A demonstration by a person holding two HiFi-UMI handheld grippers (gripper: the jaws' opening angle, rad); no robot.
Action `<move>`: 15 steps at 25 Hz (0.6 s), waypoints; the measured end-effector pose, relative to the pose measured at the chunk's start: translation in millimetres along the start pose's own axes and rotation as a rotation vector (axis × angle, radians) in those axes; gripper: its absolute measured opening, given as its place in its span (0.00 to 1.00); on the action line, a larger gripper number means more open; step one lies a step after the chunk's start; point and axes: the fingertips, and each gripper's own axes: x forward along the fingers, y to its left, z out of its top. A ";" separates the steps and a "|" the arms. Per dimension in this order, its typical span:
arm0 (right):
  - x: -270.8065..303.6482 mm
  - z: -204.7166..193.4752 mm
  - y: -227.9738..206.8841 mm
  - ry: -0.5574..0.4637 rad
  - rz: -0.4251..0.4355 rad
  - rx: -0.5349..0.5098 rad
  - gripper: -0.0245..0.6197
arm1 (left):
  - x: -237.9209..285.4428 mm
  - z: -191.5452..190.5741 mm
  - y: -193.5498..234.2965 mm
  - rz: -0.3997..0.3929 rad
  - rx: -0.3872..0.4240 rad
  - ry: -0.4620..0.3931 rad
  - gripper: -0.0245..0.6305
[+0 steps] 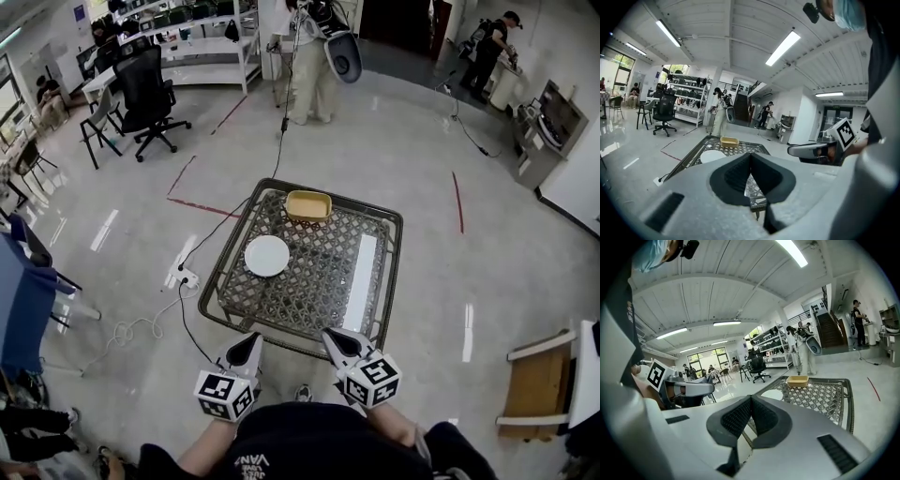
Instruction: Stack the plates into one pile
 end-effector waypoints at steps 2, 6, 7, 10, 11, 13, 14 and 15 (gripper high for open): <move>-0.4 -1.6 1.1 0.001 0.004 -0.006 0.04 | -1.9 -1.6 -3.6 -0.002 0.003 -0.002 0.07; -0.1 1.4 1.7 -0.008 0.010 -0.009 0.04 | -2.3 -1.9 -9.5 -0.004 0.012 0.000 0.07; 0.5 2.2 1.7 -0.011 0.010 -0.007 0.04 | -1.8 -1.3 -9.9 -0.005 0.014 0.001 0.07; 1.2 2.5 1.4 -0.015 0.009 -0.007 0.04 | 1.0 2.3 -11.5 -0.010 0.022 -0.004 0.07; 1.6 1.8 1.0 -0.015 0.008 -0.006 0.04 | 1.9 3.5 -11.7 -0.011 0.025 -0.007 0.07; 2.5 0.5 0.3 -0.016 0.004 0.002 0.04 | 3.2 5.0 -11.5 -0.011 0.029 -0.009 0.07; 3.1 0.2 -0.2 -0.017 0.002 0.006 0.04 | 3.9 5.5 -11.3 -0.012 0.030 -0.009 0.07; 3.9 0.1 -0.8 -0.018 0.000 0.008 0.04 | 4.9 5.9 -11.0 -0.014 0.030 -0.009 0.07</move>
